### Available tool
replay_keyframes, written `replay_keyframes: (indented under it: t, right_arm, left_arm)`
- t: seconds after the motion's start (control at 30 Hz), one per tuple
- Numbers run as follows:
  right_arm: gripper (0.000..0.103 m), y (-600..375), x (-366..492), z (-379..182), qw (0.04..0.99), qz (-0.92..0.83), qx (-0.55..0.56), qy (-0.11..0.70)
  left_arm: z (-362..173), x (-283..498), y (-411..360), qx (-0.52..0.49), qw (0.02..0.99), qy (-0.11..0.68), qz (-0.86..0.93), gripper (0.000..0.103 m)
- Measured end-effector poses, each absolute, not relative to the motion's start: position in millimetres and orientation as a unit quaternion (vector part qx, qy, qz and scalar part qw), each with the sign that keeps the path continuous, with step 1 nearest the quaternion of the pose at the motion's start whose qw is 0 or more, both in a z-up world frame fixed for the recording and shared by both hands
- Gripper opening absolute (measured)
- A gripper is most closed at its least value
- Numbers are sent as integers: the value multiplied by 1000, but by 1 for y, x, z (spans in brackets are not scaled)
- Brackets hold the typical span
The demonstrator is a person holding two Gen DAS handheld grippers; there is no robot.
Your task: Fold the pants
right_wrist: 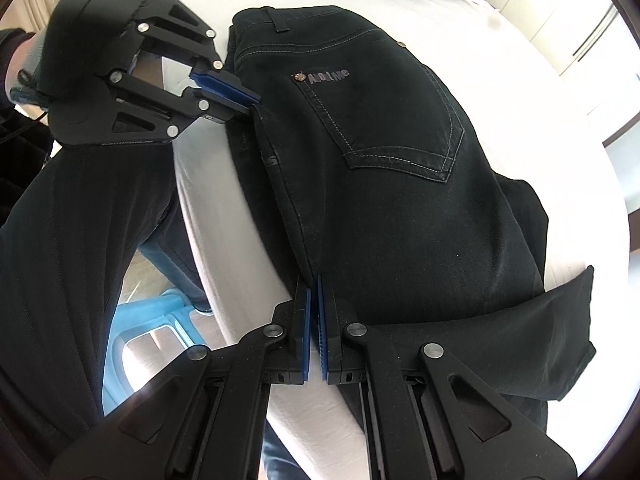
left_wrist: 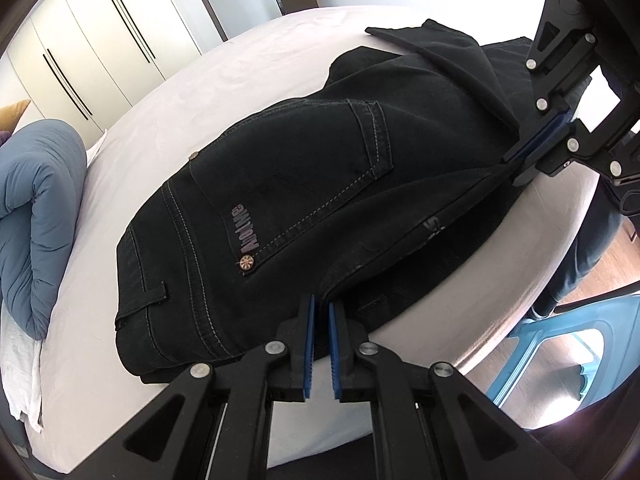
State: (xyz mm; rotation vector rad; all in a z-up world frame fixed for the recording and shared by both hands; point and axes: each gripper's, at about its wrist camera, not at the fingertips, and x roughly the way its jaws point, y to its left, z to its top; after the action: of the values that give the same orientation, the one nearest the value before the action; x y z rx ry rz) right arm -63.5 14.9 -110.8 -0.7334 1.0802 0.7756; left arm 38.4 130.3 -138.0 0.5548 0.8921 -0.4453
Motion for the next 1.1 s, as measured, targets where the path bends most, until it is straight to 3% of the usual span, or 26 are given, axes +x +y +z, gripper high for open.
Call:
replay_keyframes:
  t: [0.37,0.53,0.6,0.67,0.73,0.87,1.0,1.07,1.1]
  right_arm:
    - [2,25,-63,-116,714,359,-339,496]
    - [2,24,-52,-128,719,351,-307,514]
    - [3,21,-48,-132,723,348,-288,523]
    - [3,18,-43,-135,728,344,-267,530]
    - [4,15,-40,-138,735,341,-248,532]
    - [4,9,-35,-140,749,332,-210,534]
    - [5,0,-32,-140,764,323,-169,532]
    - [6,-11,-30,-140,773,323,-127,532]
    - [6,-16,-31,-140,776,325,-110,530]
  left_arm:
    - [-145,37,142,253,836,435,-220,7]
    - [-142,37,142,248,842,430,-209,13]
    - [-135,33,144,242,843,433,-207,21]
    - [-120,27,146,232,849,429,-203,57]
    - [-101,25,152,220,864,411,-190,68]
    - [-62,41,162,146,888,396,-182,68]
    - [-67,86,149,107,889,411,-169,66]
    - [-91,112,138,85,874,450,-163,48]
    - [-107,124,132,78,859,480,-160,47]
